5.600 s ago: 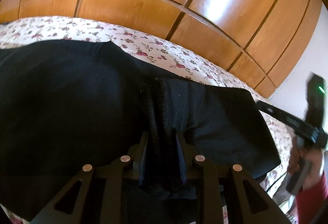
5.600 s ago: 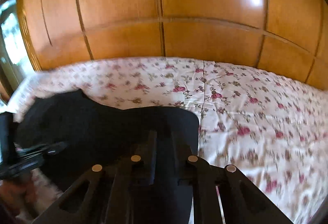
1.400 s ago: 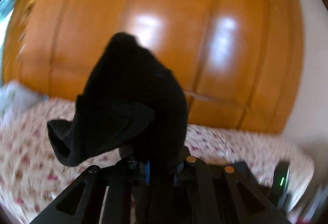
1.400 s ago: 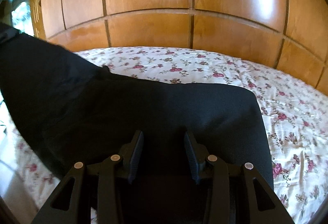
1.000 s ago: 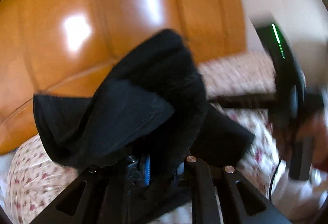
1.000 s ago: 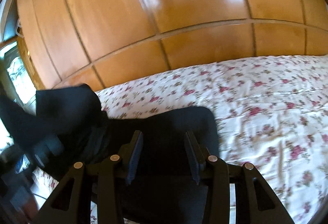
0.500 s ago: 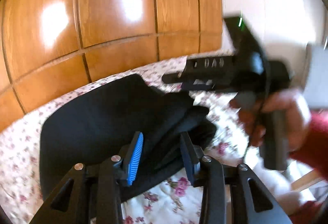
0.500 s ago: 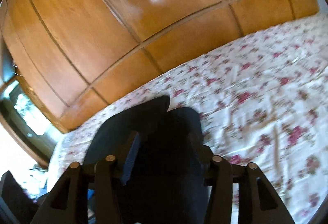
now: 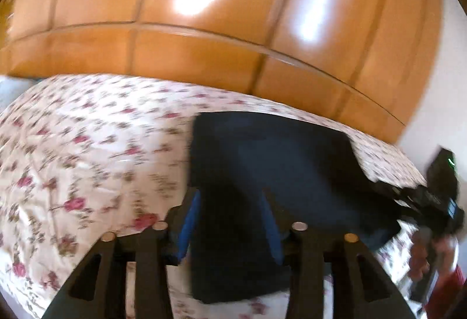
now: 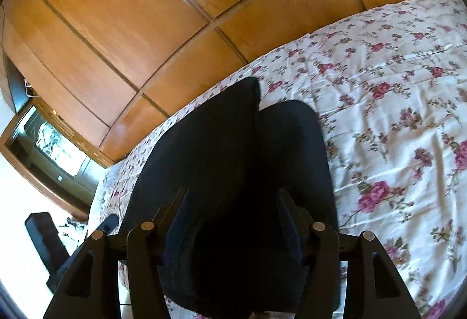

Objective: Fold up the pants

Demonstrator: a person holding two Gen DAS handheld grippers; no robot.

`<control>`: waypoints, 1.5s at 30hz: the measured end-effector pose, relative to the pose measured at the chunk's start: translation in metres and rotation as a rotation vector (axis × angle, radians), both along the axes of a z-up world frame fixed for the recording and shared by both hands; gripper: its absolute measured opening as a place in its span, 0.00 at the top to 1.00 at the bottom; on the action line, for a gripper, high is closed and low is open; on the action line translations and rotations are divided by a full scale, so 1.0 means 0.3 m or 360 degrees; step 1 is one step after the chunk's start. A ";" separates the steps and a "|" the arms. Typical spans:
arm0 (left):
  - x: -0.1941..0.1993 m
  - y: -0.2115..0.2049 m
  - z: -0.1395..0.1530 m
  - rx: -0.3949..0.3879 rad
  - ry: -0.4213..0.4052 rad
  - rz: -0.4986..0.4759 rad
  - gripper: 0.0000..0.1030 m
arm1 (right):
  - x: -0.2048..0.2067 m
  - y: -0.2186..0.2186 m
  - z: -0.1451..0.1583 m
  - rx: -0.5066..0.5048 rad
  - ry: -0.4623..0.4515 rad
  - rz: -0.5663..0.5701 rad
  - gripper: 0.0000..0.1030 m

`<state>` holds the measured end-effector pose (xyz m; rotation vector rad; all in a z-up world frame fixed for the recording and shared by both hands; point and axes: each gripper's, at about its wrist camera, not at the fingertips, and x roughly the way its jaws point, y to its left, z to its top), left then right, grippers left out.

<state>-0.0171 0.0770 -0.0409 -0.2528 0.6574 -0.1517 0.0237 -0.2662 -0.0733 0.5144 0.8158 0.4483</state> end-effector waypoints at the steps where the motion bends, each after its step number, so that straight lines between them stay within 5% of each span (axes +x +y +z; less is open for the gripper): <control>1: 0.015 0.008 -0.010 0.0025 0.0025 0.0040 0.52 | 0.000 0.014 -0.003 -0.0012 0.0004 0.0016 0.42; 3: 0.031 0.025 -0.043 0.0005 0.0084 0.0075 0.50 | -0.002 0.041 -0.004 -0.0077 -0.0004 0.0024 0.47; 4: 0.028 0.030 -0.058 -0.0035 0.0117 0.0056 0.50 | 0.000 0.055 -0.002 -0.0112 -0.0010 0.0029 0.71; 5: 0.034 0.024 -0.068 -0.0056 0.0149 0.0036 0.50 | 0.004 0.077 0.002 -0.0170 -0.0016 0.0047 0.82; 7: 0.020 -0.005 -0.061 -0.0021 0.0137 0.0028 0.52 | 0.010 0.102 0.015 -0.0230 -0.0017 0.0068 0.84; 15: -0.052 -0.193 0.047 0.0133 -0.0035 -0.0294 0.52 | -0.023 0.039 0.189 -0.0290 -0.0195 -0.0005 0.86; 21: -0.047 -0.253 -0.032 0.0251 0.0043 -0.0284 0.52 | 0.012 -0.030 0.040 -0.0317 0.0066 -0.0064 0.81; 27: -0.050 -0.231 0.021 0.0260 0.0073 -0.0359 0.52 | -0.030 -0.079 0.049 -0.0217 0.0028 -0.0215 0.73; 31: 0.043 -0.203 0.092 0.0230 0.0076 -0.0306 0.52 | -0.050 -0.071 0.198 -0.0391 -0.0214 -0.0267 0.73; 35: 0.199 -0.243 0.139 0.0326 0.0131 -0.0250 0.52 | 0.015 0.026 0.260 -0.0568 -0.0278 -0.0128 0.73; 45: 0.433 -0.341 -0.036 0.0526 0.0288 -0.0253 0.47 | 0.231 0.209 0.113 -0.1060 -0.0103 -0.0007 0.73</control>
